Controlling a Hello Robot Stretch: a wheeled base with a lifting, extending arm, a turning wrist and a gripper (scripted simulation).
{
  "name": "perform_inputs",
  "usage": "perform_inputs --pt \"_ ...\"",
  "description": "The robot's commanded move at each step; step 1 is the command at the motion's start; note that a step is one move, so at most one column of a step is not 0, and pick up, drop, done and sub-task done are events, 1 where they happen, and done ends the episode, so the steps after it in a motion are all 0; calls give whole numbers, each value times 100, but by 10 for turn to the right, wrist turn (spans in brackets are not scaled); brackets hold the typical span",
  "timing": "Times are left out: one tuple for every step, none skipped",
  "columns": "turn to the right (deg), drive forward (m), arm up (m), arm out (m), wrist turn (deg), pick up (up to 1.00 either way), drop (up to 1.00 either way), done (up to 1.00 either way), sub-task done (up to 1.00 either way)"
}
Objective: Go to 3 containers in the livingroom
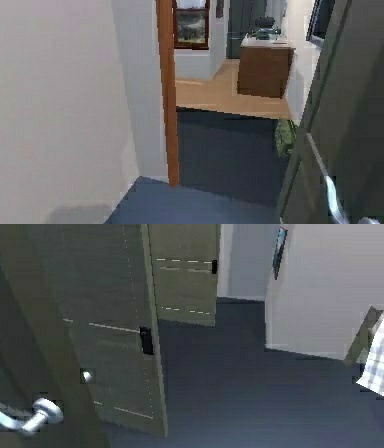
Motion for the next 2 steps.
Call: perform_inputs --pt "0 25 0 0 0 0 0 0 0" --pt "120 0 0 0 0 0 0 0 0"
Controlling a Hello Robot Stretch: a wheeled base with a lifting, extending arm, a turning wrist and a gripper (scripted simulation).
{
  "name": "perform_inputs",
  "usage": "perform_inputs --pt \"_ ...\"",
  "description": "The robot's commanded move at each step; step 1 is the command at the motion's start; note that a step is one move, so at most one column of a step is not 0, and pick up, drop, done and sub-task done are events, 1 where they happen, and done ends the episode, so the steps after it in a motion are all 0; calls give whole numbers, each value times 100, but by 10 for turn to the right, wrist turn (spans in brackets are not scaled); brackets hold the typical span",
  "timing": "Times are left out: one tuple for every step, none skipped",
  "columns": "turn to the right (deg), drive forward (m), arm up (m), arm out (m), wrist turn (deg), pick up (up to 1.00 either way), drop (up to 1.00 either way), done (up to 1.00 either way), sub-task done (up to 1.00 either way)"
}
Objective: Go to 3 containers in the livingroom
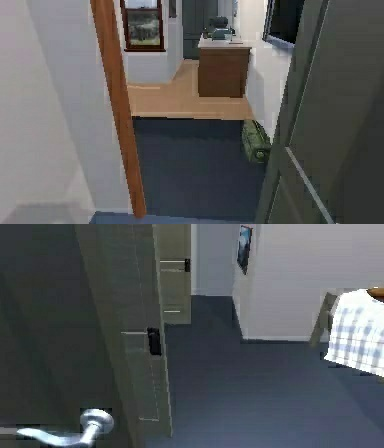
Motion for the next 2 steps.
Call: perform_inputs --pt "0 100 0 0 0 0 0 0 0" --pt "60 0 0 0 0 0 0 0 0"
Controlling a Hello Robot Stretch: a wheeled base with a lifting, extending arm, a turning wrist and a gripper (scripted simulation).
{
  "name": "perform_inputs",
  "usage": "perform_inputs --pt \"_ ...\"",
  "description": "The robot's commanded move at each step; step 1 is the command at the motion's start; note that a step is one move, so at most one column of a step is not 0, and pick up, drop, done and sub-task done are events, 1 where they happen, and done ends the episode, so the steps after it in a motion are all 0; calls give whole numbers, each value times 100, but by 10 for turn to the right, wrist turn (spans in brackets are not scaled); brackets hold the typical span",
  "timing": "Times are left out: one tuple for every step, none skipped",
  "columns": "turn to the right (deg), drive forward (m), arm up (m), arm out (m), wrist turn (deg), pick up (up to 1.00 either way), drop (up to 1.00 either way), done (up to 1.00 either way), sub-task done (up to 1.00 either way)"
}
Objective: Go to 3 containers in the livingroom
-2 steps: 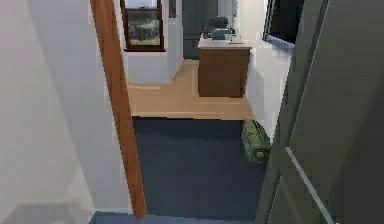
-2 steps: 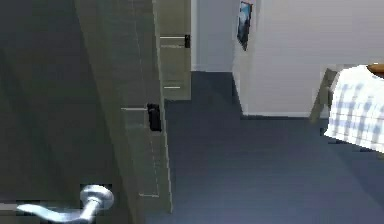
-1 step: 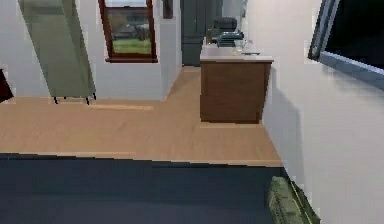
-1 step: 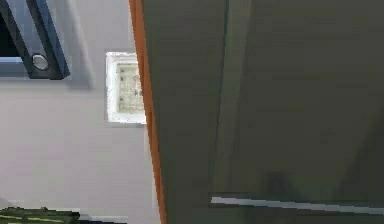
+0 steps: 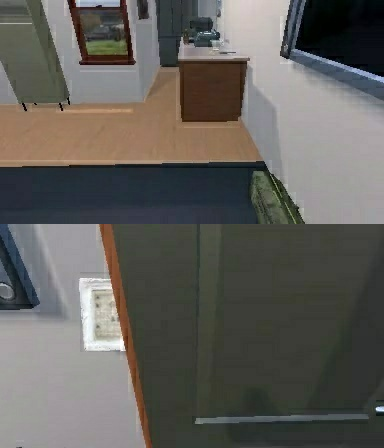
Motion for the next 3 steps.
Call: perform_inputs --pt "0 30 0 0 0 0 0 0 0" --pt "390 0 0 0 0 0 0 0 0" --pt "0 0 0 0 0 0 0 0 100"
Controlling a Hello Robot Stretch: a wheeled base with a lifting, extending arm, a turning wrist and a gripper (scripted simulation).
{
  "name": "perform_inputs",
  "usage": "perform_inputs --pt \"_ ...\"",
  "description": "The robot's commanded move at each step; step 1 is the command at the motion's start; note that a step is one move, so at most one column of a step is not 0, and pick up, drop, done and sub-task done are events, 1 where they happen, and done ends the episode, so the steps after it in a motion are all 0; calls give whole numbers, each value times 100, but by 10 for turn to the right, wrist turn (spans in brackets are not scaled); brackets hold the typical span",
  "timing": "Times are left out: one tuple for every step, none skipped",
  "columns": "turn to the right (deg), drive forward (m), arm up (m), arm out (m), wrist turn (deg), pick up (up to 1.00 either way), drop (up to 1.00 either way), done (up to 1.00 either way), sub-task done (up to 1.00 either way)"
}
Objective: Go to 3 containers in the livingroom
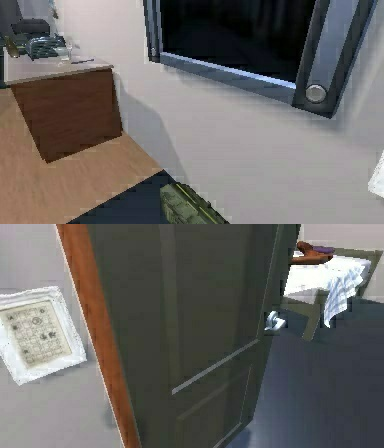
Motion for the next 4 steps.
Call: perform_inputs --pt "-450 0 0 0 0 0 0 0 0" --pt "-90 0 0 0 0 0 0 0 0" --pt "0 35 0 0 0 0 0 0 0" --pt "-450 0 0 0 0 0 0 0 0"
